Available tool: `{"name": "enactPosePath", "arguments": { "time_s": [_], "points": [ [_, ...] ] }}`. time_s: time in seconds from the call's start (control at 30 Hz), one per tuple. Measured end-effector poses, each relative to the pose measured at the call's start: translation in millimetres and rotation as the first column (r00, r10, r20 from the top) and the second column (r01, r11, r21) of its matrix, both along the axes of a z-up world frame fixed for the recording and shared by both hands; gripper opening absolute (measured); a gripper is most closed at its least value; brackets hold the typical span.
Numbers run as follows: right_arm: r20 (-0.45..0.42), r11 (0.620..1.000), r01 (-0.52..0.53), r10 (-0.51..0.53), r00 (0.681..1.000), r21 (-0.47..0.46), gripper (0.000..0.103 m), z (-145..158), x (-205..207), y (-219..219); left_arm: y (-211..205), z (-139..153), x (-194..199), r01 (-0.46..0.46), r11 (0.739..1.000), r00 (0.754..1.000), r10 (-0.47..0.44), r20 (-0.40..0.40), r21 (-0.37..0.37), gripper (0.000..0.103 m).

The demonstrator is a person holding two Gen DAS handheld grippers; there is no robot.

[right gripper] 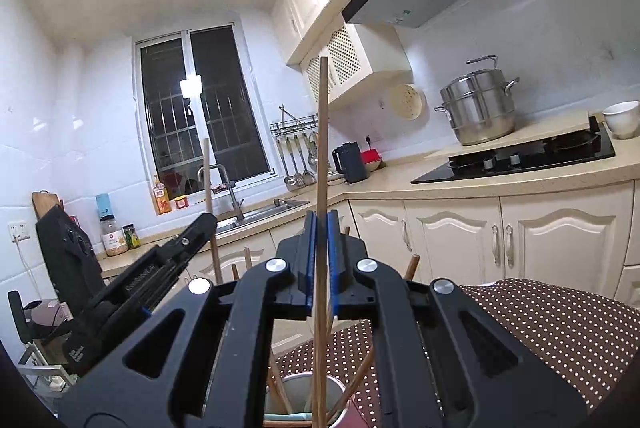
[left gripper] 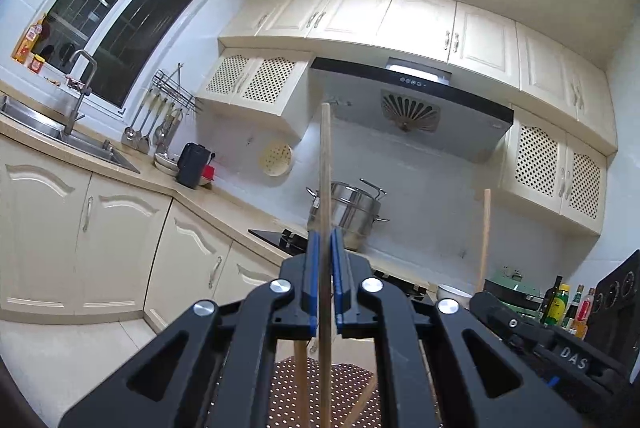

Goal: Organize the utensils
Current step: 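Lift both chopsticks and lower them into the pink cup, then open both tools and withdraw them from the pink cup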

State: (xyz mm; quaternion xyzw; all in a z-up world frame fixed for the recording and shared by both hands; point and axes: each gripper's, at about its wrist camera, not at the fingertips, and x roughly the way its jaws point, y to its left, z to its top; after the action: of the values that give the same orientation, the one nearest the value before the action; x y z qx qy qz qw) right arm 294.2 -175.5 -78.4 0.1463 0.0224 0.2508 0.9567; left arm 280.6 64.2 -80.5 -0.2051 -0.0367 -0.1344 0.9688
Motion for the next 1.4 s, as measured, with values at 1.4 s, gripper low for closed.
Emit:
{"name": "enactPosePath", "arguments": {
  "time_s": [1.4],
  "points": [
    [0.007, 0.999, -0.004, 0.004, 1.000, -0.031, 0.006, 5.4, -6.1, 0.6, -19.9, -52.5, -59.3, 0.099, 0.987, 0.978, -0.072, -0.197, 0.130, 0.032]
  ]
}}
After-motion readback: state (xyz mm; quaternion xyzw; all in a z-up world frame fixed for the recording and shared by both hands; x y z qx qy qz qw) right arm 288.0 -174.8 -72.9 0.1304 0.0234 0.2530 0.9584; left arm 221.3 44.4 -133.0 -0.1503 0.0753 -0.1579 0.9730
